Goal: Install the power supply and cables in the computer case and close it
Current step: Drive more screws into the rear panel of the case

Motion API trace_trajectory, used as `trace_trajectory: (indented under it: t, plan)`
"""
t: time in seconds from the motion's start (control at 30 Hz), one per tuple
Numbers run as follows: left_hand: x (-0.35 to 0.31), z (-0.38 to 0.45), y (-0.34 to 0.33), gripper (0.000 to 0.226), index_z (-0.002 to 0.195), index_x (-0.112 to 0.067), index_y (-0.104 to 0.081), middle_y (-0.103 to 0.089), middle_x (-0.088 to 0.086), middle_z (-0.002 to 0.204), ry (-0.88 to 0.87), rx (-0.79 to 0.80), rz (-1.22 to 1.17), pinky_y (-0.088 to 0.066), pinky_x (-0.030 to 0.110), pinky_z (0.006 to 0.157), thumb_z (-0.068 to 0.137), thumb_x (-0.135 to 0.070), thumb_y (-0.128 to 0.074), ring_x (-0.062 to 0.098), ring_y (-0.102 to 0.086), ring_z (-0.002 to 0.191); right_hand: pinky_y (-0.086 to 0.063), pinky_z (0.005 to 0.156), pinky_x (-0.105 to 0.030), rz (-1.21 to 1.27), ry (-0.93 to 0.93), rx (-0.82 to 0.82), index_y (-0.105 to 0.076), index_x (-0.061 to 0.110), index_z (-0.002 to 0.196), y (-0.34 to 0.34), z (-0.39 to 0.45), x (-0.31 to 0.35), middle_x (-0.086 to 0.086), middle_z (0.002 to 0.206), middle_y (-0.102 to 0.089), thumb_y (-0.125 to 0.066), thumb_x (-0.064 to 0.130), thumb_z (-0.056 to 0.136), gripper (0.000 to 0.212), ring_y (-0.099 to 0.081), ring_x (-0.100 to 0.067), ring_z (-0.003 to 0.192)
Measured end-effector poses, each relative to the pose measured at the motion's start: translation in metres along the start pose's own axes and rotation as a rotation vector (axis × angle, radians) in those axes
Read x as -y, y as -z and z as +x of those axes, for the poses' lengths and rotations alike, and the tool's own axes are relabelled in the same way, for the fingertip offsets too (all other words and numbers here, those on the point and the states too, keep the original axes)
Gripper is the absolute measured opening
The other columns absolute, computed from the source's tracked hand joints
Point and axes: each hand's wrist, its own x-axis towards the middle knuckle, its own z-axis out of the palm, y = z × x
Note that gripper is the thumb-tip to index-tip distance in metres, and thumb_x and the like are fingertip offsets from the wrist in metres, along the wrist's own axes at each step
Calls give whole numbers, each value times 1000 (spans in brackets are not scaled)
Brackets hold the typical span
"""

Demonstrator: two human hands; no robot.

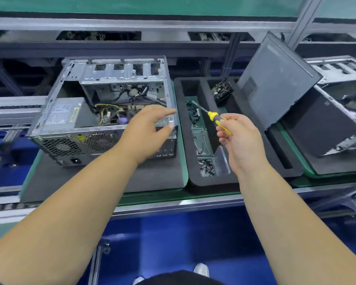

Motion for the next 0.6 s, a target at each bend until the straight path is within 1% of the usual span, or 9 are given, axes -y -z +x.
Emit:
trace_trajectory:
  t: [0.07,0.1,0.13,0.23,0.33,0.4,0.47,0.53,0.6]
  plan:
    - [-14,6,-18,37,127,-29,-63,-57,-8,124,9,-11,-32,-24,0,96,90,-19,-63,2,-46,117,-45,61,-22,-48,7,8,-70,17,90,20,13,-1,3,78,-68,-63,19,78,14,-56,-11,67]
    - [-21,8,-28,37,127,-30,-63,-57,-9,124,6,-8,-34,-24,0,96,91,-19,-63,1,-47,117,-45,60,-22,-79,9,9,-71,18,90,29,20,-2,4,78,-70,-64,20,78,14,-56,-10,67]
    - [-26,10,-38,38,127,-29,-62,-57,-10,124,-1,4,-26,-26,3,98,91,-20,-63,2,-47,118,-45,59,-21,-113,14,13,-72,19,89,37,26,-4,5,78,-72,-65,21,79,13,-55,-9,66]
    - [-36,13,-68,40,130,-30,-60,-57,-10,127,11,52,-23,-32,19,107,92,-21,-62,5,-48,122,-46,60,-22,-232,43,36,-70,24,87,61,43,-11,5,83,-76,-62,29,82,11,-55,-6,64]
    - [-36,9,-97,40,130,-33,-60,-56,-15,125,138,72,-98,-36,22,106,92,-21,-62,0,-49,117,-48,66,-29,-349,39,61,-70,32,78,78,56,-22,4,85,-74,-62,37,82,11,-56,-6,65]
    - [-32,5,-113,40,128,-35,-61,-56,-17,122,217,76,-115,-37,22,105,92,-21,-62,0,-51,113,-52,69,-35,-397,26,93,-69,37,77,86,63,-30,0,86,-73,-62,40,83,10,-56,-9,67]
    - [-27,3,-125,39,127,-36,-61,-57,-17,121,285,80,-124,-40,25,104,91,-20,-63,3,-53,111,-54,75,-39,-459,26,114,-67,38,78,91,69,-38,0,88,-72,-60,42,84,10,-59,-15,72]
    - [-21,1,-135,39,126,-38,-61,-56,-17,123,354,86,-148,-42,29,103,91,-21,-62,5,-54,112,-54,78,-40,-518,32,133,-64,40,79,95,75,-46,4,88,-72,-59,44,85,9,-63,-19,81]
    - [-16,-1,-142,38,124,-40,-62,-57,-16,124,408,79,-179,-43,31,104,91,-21,-62,6,-55,113,-53,74,-38,-555,35,146,-63,38,77,97,82,-54,6,85,-71,-59,44,86,11,-63,-19,79]
